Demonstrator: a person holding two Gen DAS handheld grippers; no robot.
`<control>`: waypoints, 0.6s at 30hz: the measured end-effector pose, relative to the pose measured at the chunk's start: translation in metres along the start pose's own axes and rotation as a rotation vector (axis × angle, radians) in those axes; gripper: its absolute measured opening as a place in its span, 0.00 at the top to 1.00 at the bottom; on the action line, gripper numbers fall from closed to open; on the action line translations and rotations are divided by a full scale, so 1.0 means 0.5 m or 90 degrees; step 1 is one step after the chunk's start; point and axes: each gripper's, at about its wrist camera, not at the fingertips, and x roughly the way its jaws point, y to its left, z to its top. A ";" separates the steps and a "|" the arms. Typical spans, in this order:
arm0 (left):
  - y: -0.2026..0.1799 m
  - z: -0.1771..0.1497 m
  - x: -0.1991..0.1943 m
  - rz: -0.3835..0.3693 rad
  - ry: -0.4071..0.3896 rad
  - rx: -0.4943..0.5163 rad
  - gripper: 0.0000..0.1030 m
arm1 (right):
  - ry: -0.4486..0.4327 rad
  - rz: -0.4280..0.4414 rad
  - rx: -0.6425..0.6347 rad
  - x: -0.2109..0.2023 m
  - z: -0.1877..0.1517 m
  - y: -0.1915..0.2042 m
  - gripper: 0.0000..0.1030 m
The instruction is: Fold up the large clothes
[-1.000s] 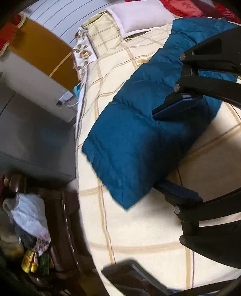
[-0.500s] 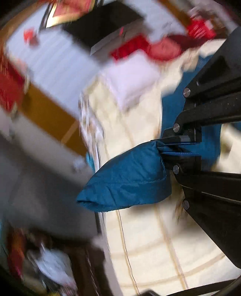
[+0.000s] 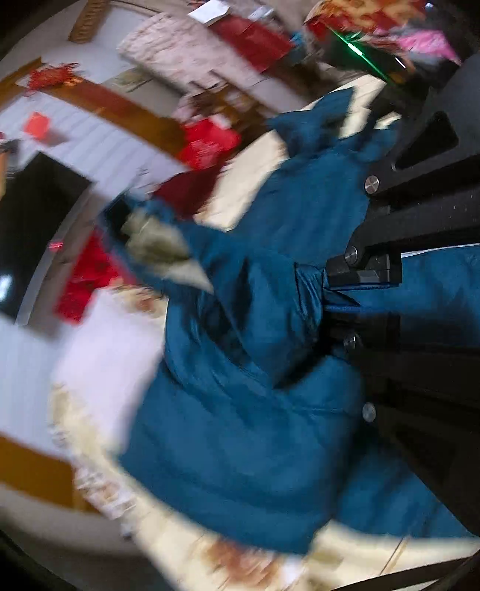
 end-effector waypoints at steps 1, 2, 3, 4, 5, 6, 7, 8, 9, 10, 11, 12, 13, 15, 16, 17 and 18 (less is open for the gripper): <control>0.000 -0.011 0.019 0.000 0.023 0.000 1.00 | 0.003 -0.003 0.004 0.001 -0.001 -0.011 0.00; 0.002 -0.023 0.041 -0.007 0.052 0.004 1.00 | 0.008 -0.003 0.011 0.003 -0.002 -0.024 0.00; -0.002 -0.039 0.047 -0.017 0.071 0.006 1.00 | 0.016 0.003 0.022 0.006 -0.002 -0.036 0.00; 0.001 -0.047 0.054 -0.040 0.090 0.003 0.89 | 0.022 0.011 0.034 0.009 -0.004 -0.047 0.00; 0.005 -0.050 0.052 -0.060 0.097 -0.008 0.79 | 0.030 0.029 0.051 0.013 -0.005 -0.058 0.00; 0.001 -0.052 0.043 -0.070 0.098 -0.015 0.76 | 0.034 0.042 0.066 0.014 -0.008 -0.067 0.00; -0.002 -0.048 0.031 -0.081 0.096 -0.019 0.68 | 0.037 0.051 0.076 0.019 -0.008 -0.071 0.00; -0.009 -0.041 0.012 -0.089 0.086 -0.014 0.58 | 0.039 0.062 0.089 0.019 -0.009 -0.078 0.00; -0.012 -0.041 0.001 -0.094 0.076 -0.007 0.54 | 0.041 0.074 0.101 0.020 -0.010 -0.083 0.00; -0.021 -0.034 -0.030 -0.100 0.054 0.004 0.49 | 0.043 0.086 0.113 0.021 -0.012 -0.085 0.00; -0.027 -0.030 -0.045 -0.100 0.042 0.012 0.49 | 0.048 0.100 0.129 0.022 -0.013 -0.090 0.00; -0.024 -0.028 -0.052 -0.097 0.037 0.019 0.49 | 0.052 0.107 0.139 0.023 -0.014 -0.092 0.00; -0.028 -0.023 -0.076 -0.084 0.032 0.030 0.49 | 0.057 0.116 0.149 0.024 -0.016 -0.092 0.00; -0.009 -0.022 -0.098 -0.050 0.029 0.034 0.49 | 0.059 0.128 0.159 0.020 -0.020 -0.091 0.00; 0.000 -0.018 -0.115 -0.020 0.025 0.028 0.49 | 0.058 0.134 0.163 0.018 -0.020 -0.090 0.00; 0.019 -0.015 -0.127 0.007 0.024 0.018 0.49 | 0.057 0.141 0.167 0.016 -0.020 -0.088 0.00; 0.032 -0.015 -0.137 0.032 0.023 0.001 0.49 | 0.056 0.153 0.174 0.016 -0.020 -0.085 0.00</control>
